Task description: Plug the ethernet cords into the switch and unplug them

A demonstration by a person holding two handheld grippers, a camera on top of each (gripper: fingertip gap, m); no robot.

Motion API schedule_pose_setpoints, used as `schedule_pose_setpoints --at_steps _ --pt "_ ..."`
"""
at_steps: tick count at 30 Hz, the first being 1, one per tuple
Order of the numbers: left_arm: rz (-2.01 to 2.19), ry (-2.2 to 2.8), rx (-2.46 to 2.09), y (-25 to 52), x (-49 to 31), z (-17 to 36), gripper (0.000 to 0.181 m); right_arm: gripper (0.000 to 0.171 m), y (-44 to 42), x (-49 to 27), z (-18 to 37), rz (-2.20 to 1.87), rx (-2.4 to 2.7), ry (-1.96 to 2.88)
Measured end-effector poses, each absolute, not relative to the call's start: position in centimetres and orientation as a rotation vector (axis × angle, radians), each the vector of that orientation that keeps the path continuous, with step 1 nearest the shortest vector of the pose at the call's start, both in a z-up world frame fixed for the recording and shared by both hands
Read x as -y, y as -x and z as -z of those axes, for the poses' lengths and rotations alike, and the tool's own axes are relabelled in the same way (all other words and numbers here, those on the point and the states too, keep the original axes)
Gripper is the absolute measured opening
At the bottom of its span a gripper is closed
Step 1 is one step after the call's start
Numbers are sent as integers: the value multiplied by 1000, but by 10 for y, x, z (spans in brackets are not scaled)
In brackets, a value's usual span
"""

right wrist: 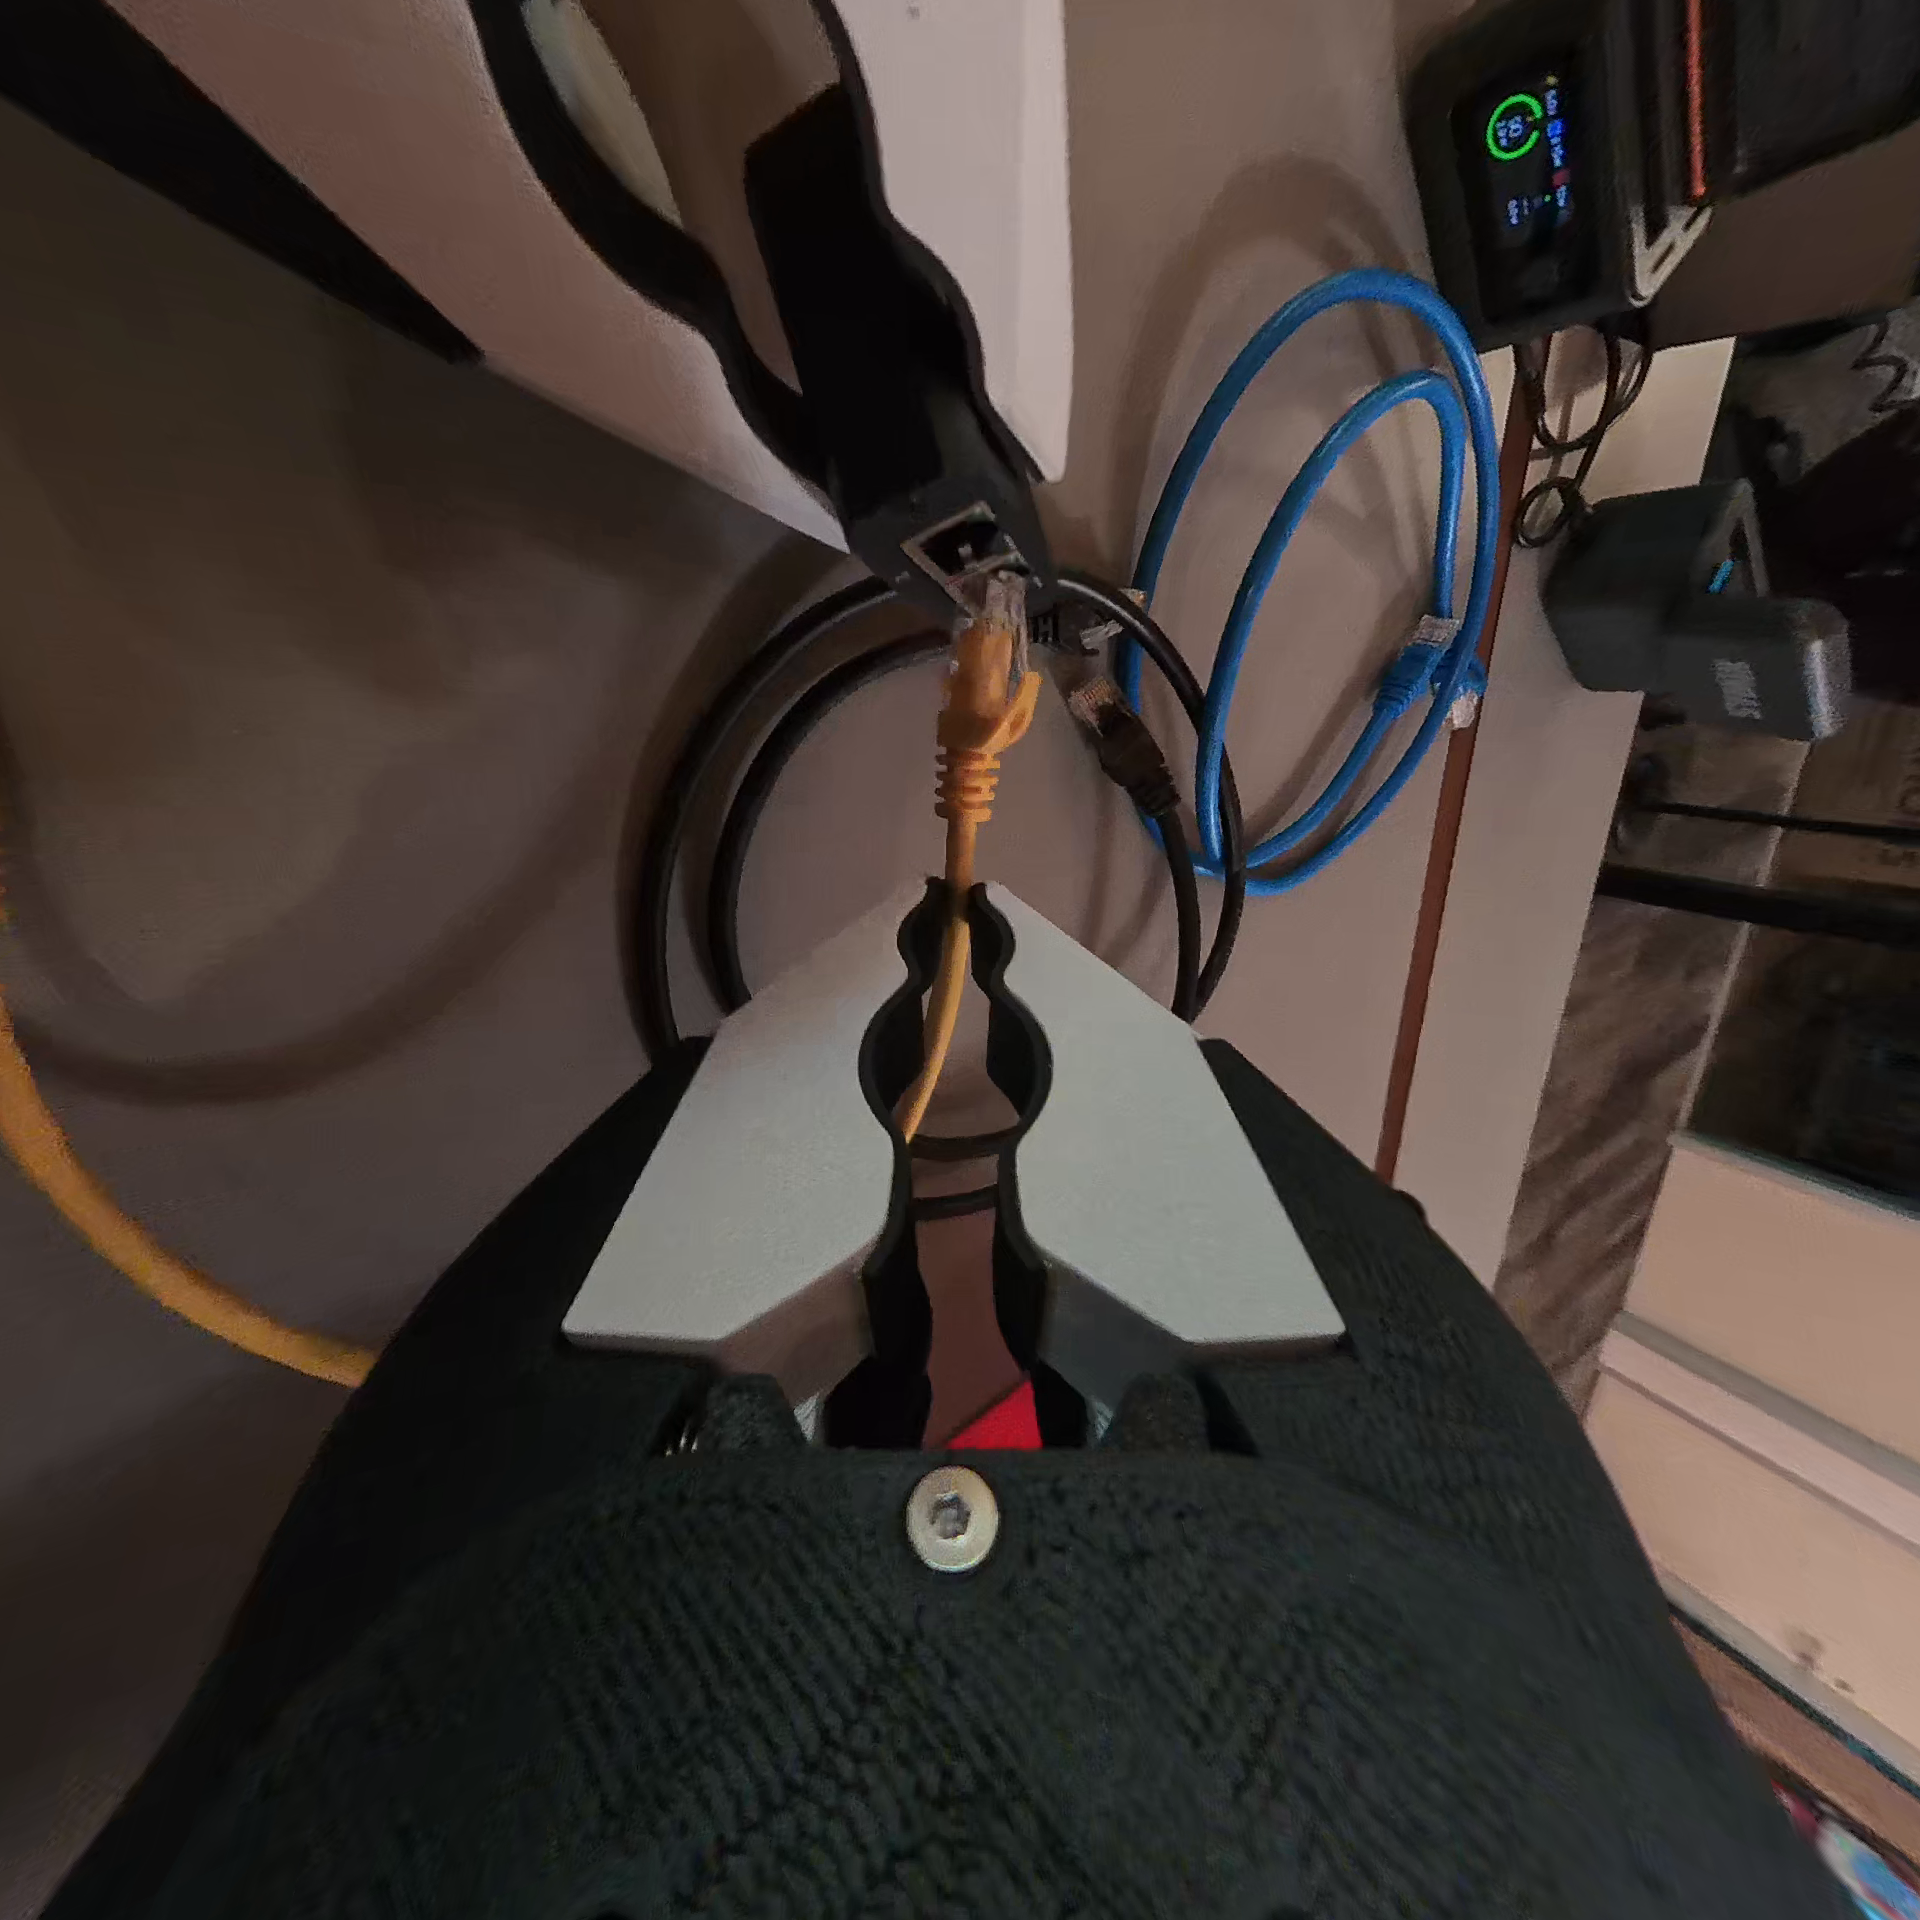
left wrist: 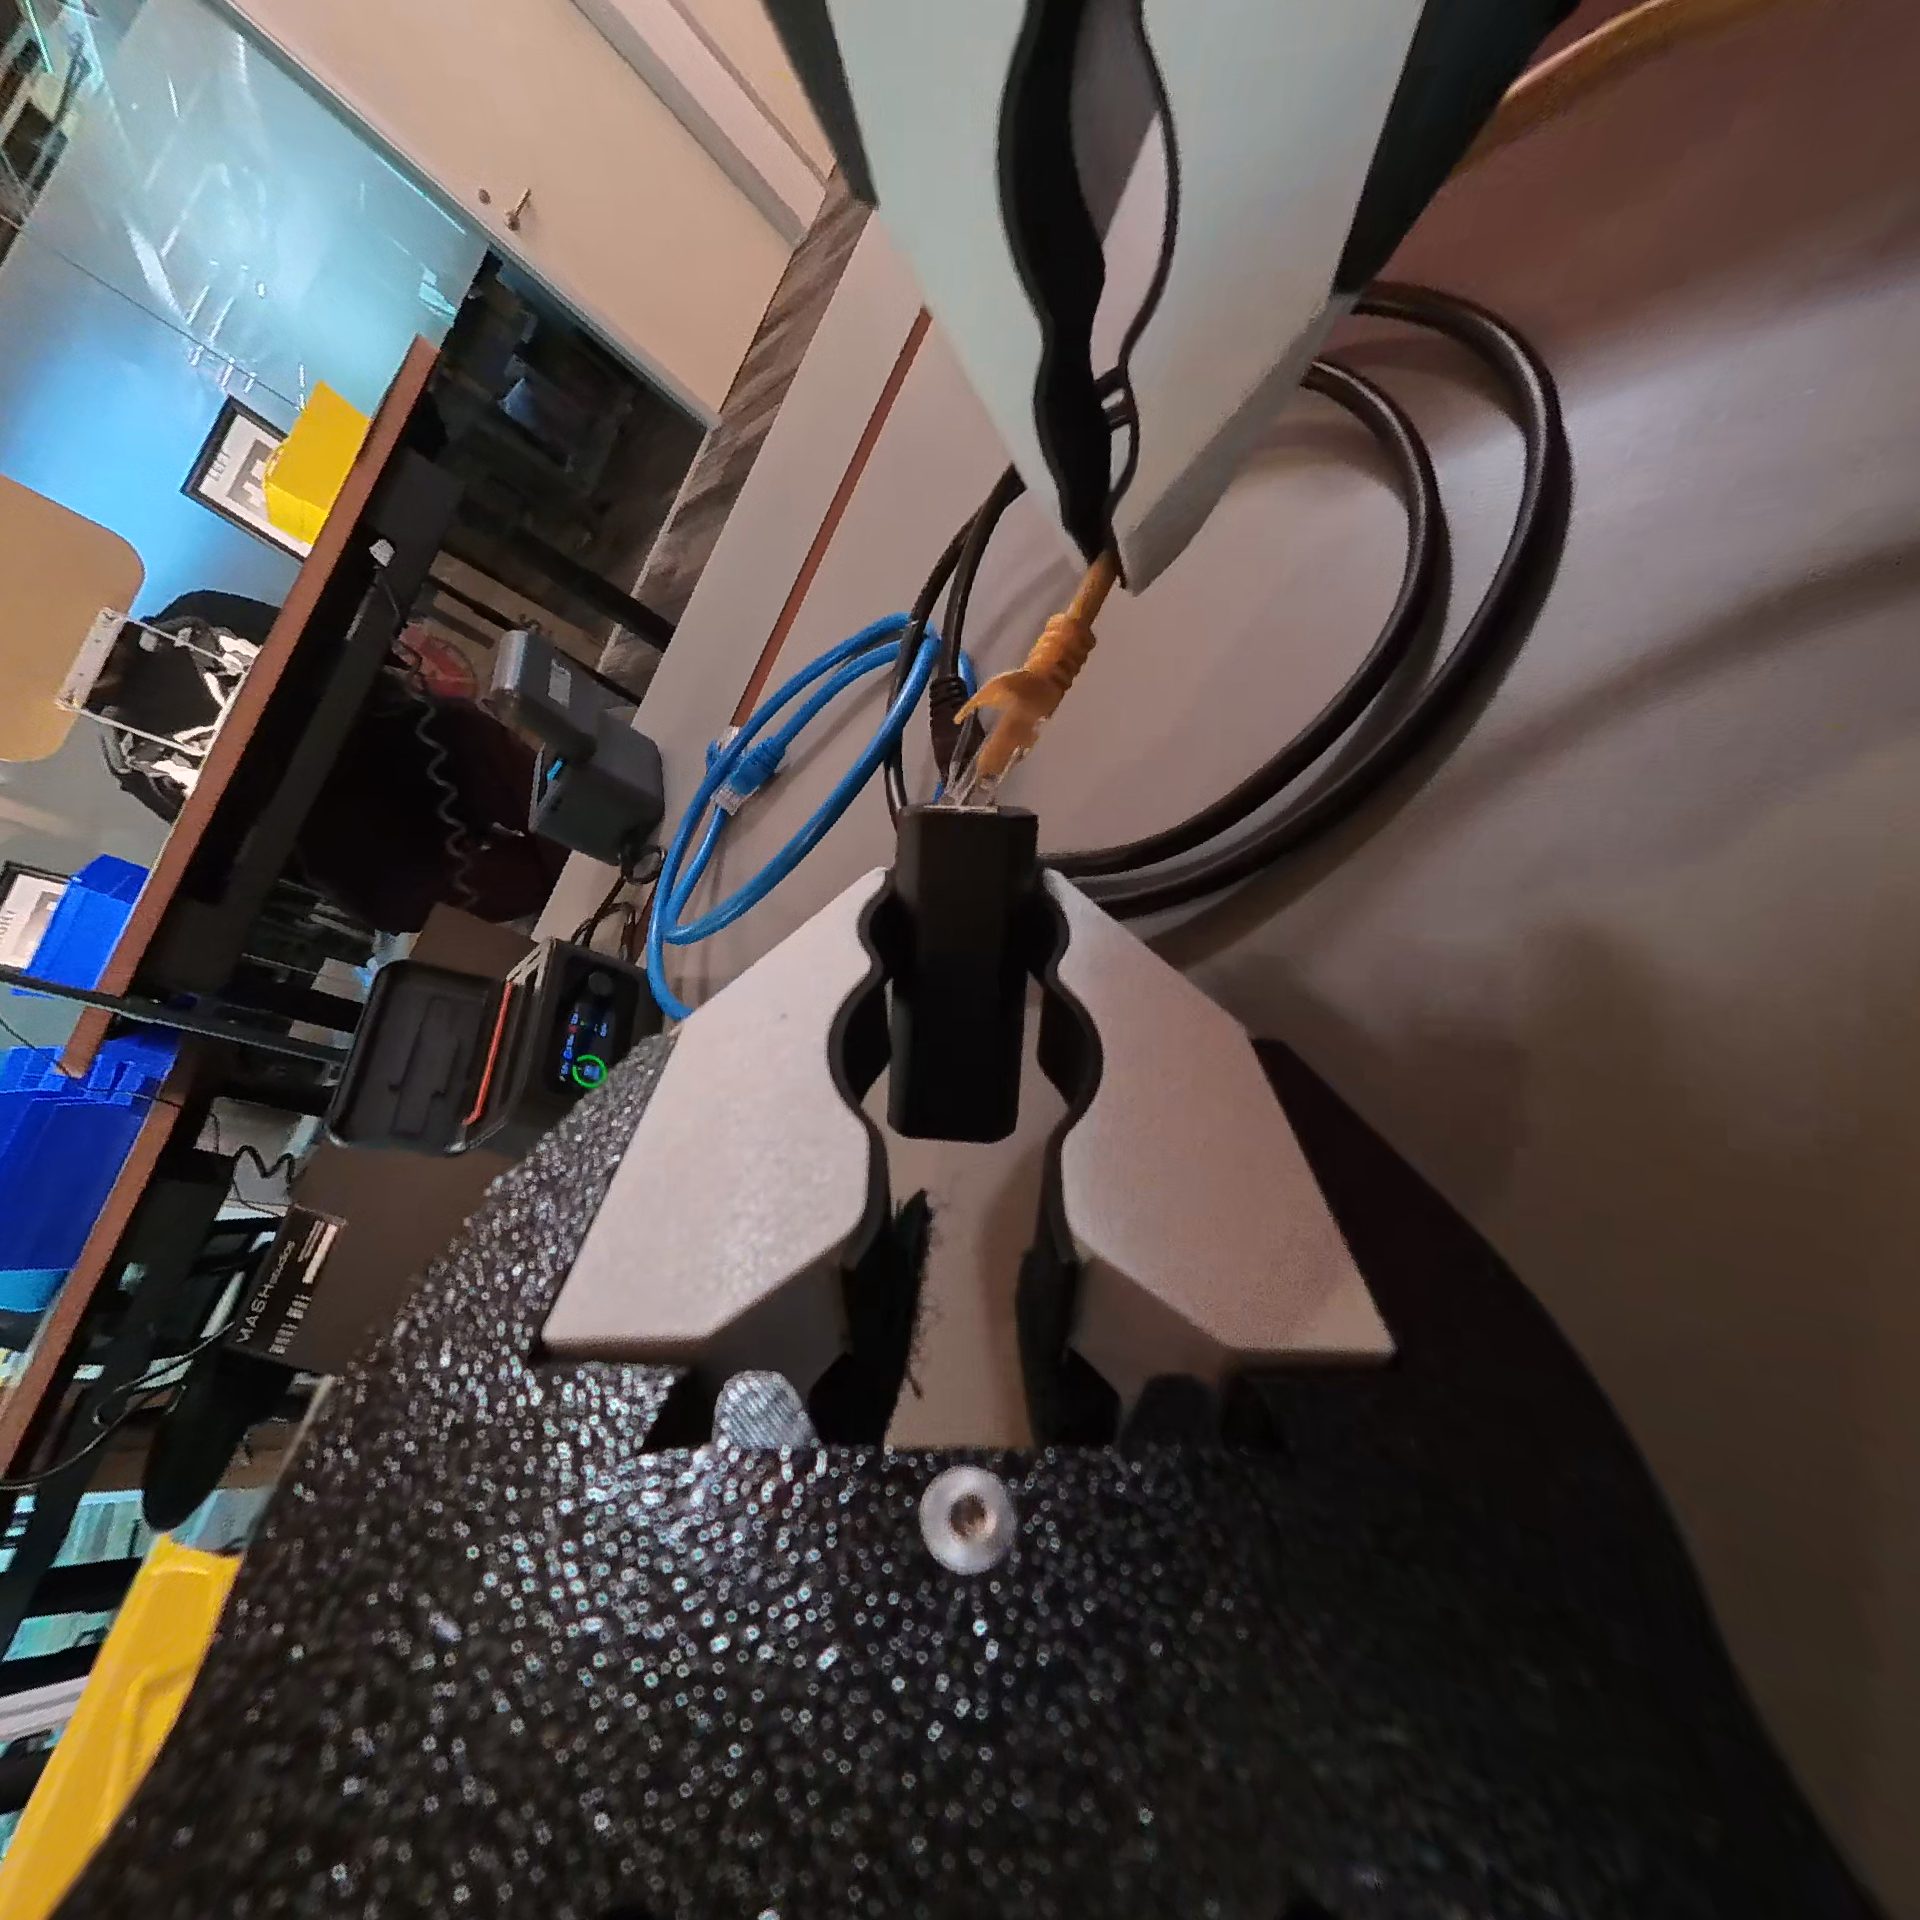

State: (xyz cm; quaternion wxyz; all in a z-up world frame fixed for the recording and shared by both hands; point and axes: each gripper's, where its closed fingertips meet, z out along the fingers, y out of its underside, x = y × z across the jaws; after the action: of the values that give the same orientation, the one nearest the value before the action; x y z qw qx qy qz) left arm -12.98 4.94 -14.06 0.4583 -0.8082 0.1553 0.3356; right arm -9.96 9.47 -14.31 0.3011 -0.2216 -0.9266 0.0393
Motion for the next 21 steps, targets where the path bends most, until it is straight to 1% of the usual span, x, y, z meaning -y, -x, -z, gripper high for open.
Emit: schedule_pose_setpoints --at_steps 1,4,12,17,21 --pt "-840 1992 -395 129 -50 141 22 2 99 -95 144 -85 2465 572" --pt "-893 1992 -433 129 -50 140 22 2 97 -94 145 -101 2488 564" --pt "-873 1979 -480 122 -52 140 21 3 96 -91 136 -372 2503 692" --pt "-698 1961 -476 110 -53 142 22 3 91 -91 142 -515 2535 695" --pt "-432 1912 -442 96 -51 136 21 3 73 -84 135 -759 2595 711"
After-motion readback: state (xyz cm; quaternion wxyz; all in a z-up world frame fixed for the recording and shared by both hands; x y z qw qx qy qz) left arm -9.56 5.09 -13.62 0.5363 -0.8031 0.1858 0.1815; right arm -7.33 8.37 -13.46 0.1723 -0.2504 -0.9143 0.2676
